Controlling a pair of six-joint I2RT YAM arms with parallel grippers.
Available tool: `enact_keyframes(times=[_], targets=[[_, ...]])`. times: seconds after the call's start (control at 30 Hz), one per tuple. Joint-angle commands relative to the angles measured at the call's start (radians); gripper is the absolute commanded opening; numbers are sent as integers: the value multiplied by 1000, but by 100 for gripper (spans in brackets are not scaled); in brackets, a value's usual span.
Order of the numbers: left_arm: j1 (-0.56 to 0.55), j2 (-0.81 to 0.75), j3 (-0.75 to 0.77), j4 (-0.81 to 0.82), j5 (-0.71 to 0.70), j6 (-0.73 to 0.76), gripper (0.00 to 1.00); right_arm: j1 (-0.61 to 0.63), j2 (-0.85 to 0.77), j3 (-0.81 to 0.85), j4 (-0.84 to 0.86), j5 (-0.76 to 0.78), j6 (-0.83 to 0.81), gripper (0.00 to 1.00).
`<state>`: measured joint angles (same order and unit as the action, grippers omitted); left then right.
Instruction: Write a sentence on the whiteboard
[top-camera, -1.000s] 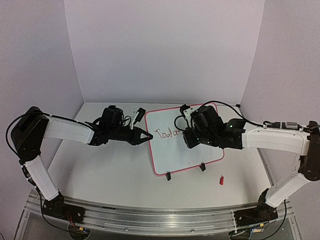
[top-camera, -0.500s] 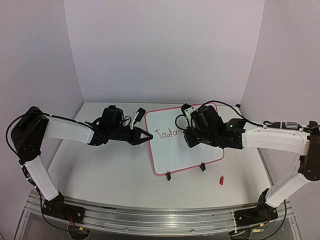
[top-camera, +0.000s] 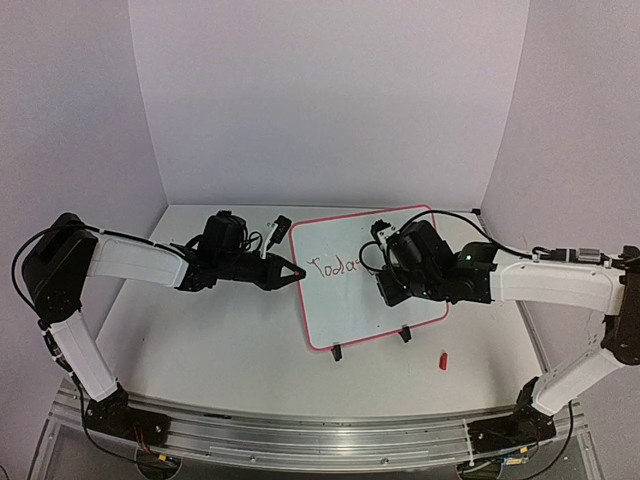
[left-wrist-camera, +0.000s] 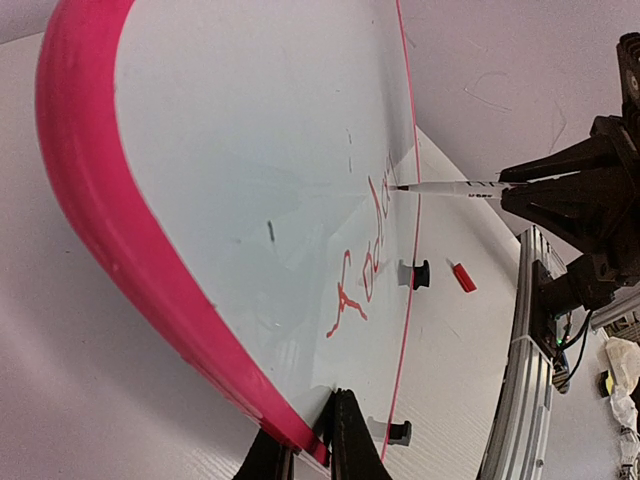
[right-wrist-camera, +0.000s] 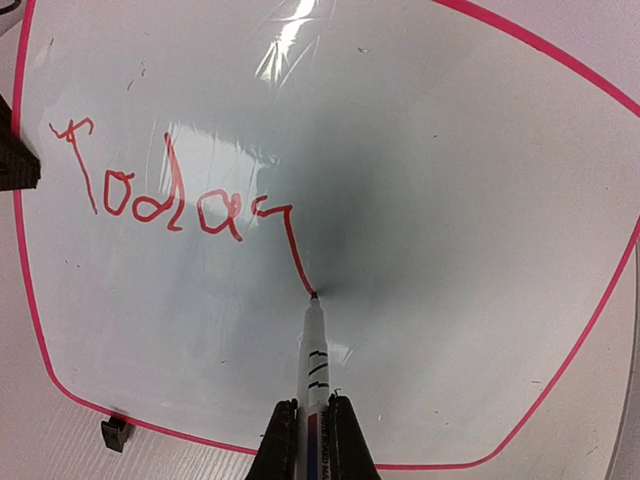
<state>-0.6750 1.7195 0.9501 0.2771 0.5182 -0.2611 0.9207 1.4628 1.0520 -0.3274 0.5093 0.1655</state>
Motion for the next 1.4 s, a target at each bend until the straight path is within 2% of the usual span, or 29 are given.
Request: enact_keyframes(times=[0.0, 0.43, 1.0, 1.37], targets=[[20, 53, -33, -202, -315, 178, 0, -8, -8, 22, -15, 67, -7, 0], [20, 46, -42, -194, -316, 177, 0, -20, 74, 151, 51, 80, -85, 0], [21, 43, -33, -206, -326, 177, 0, -20, 2, 19, -48, -1, 16, 0], [20, 40, -33, -202, -328, 172, 0, -21, 6, -1, -67, -52, 65, 0]])
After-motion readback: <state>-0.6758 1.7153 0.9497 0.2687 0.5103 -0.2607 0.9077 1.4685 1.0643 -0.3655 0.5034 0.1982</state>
